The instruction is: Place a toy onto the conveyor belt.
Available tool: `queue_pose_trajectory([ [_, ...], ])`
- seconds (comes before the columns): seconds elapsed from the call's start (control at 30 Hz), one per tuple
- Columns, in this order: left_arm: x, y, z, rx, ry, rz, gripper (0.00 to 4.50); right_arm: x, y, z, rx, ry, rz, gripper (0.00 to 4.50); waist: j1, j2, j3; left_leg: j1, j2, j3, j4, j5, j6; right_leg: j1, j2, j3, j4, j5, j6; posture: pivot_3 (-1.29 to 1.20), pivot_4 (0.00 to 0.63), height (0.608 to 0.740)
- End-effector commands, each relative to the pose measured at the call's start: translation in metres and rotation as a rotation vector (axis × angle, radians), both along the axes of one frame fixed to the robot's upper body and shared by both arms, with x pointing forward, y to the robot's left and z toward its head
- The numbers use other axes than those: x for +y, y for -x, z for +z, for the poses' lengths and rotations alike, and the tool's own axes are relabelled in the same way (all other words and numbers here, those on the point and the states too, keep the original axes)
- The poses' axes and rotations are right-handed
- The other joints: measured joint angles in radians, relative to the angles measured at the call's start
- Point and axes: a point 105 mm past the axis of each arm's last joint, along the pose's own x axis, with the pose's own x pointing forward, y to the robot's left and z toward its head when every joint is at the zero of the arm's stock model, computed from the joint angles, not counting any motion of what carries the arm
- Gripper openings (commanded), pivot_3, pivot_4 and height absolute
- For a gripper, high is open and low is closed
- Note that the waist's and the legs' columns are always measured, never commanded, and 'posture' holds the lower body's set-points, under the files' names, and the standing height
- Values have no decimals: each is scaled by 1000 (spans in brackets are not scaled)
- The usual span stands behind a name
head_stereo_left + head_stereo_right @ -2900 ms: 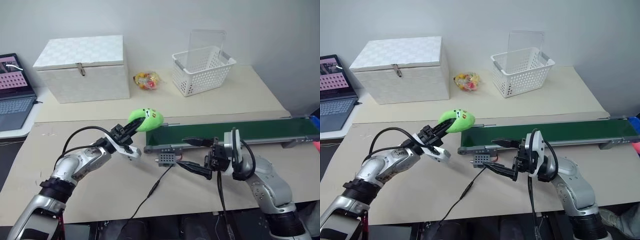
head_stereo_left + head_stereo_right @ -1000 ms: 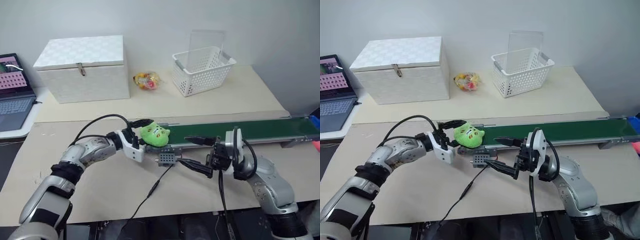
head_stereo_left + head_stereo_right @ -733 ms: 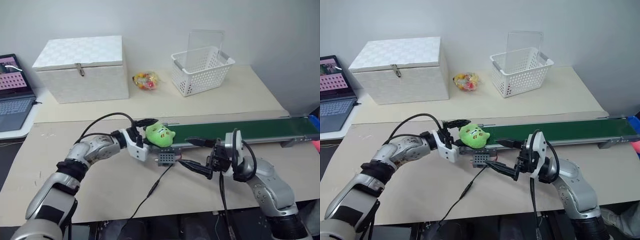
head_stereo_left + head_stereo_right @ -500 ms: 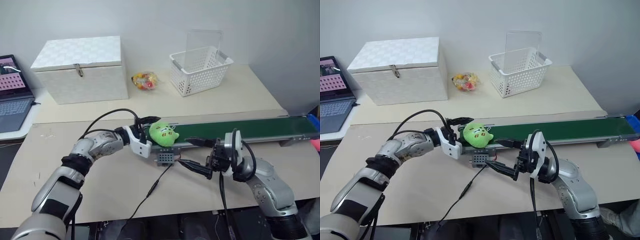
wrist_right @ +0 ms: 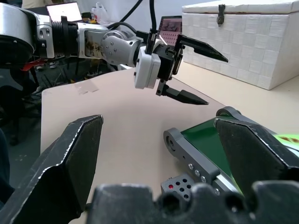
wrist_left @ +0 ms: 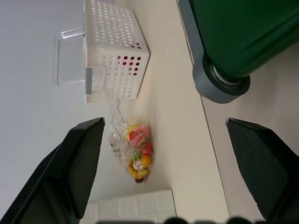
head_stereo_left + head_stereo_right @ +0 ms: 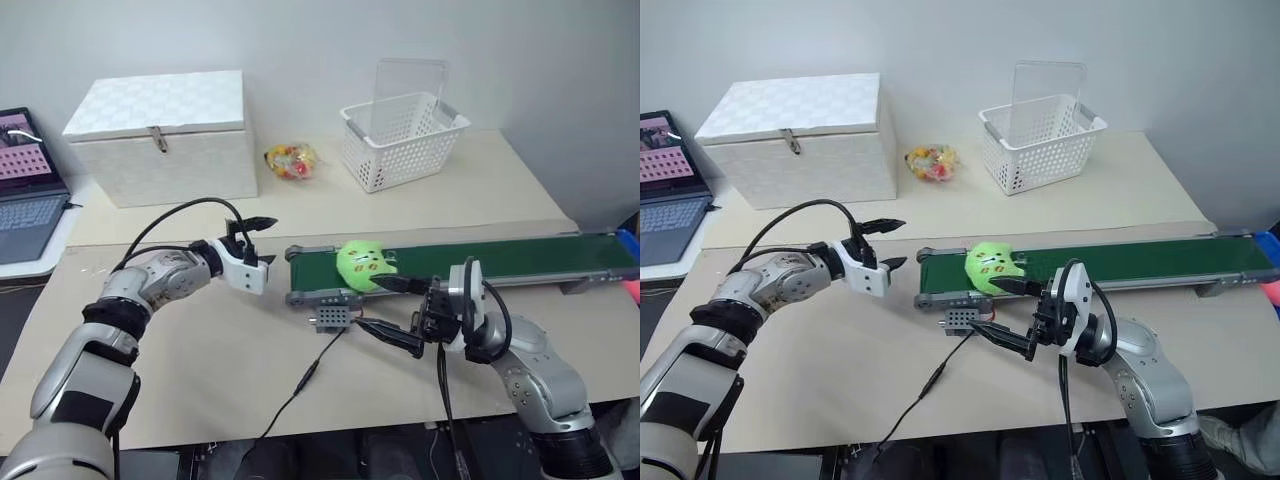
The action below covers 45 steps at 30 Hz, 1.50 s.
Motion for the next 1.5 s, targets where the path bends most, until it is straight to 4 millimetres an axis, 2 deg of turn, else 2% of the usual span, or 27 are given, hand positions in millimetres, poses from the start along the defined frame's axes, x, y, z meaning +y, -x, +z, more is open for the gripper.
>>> queue_pose_trajectory([
  [0.03,-1,6,16,157,292,10,4432,1,2,11,-56,-5,2,4500,-2,0,0,0,0,0,0,0,0,0,0,0,0,0,0,0,150,740],
  [0.07,-1,9,14,257,373,12,4432,0,3,11,-55,-4,0,4500,-3,0,0,0,0,0,0,0,0,-1,-1,-1,0,0,0,0,150,740],
  [0.1,-1,17,10,460,490,12,4432,0,3,11,-54,-2,0,4500,-5,0,0,0,0,0,0,0,1,-1,-1,-2,1,0,0,0,150,740],
  [0.17,-8,54,14,927,716,-134,4432,-2,4,11,-52,1,-2,4500,-19,1,0,-1,1,0,0,-1,1,-1,-1,-2,2,0,0,0,150,740],
  [0.2,-10,71,21,1054,768,-216,4432,-3,4,11,-52,2,-3,4500,-26,0,0,-2,1,0,0,-2,3,-2,0,-2,3,0,0,0,150,740],
  [0.23,-6,75,22,1097,788,-216,4432,-3,4,11,-52,5,-5,4500,-31,1,0,-4,2,0,1,-2,4,-3,0,-2,3,0,0,0,150,740],
  [0.5,2,86,28,1121,834,-155,4432,-7,3,12,-53,15,-13,4500,-16,1,0,3,1,0,1,-3,6,1,0,-2,1,0,-1,0,150,740],
  [0.6,-1,89,32,1109,814,-160,4432,-10,3,12,-53,20,-17,4500,-14,1,0,3,1,0,1,0,-1,1,1,-2,1,1,-2,0,150,740],
  [0.83,-14,98,25,1129,740,-176,4432,-8,1,11,-54,20,-12,4500,-14,1,0,2,1,0,1,1,-1,1,0,-2,0,1,-2,0,150,740],
  [1.5,-20,93,29,1106,766,-203,4432,-9,1,13,-55,19,-10,4500,-13,1,0,2,1,0,1,0,-1,1,0,-2,0,1,-2,0,150,740],
])
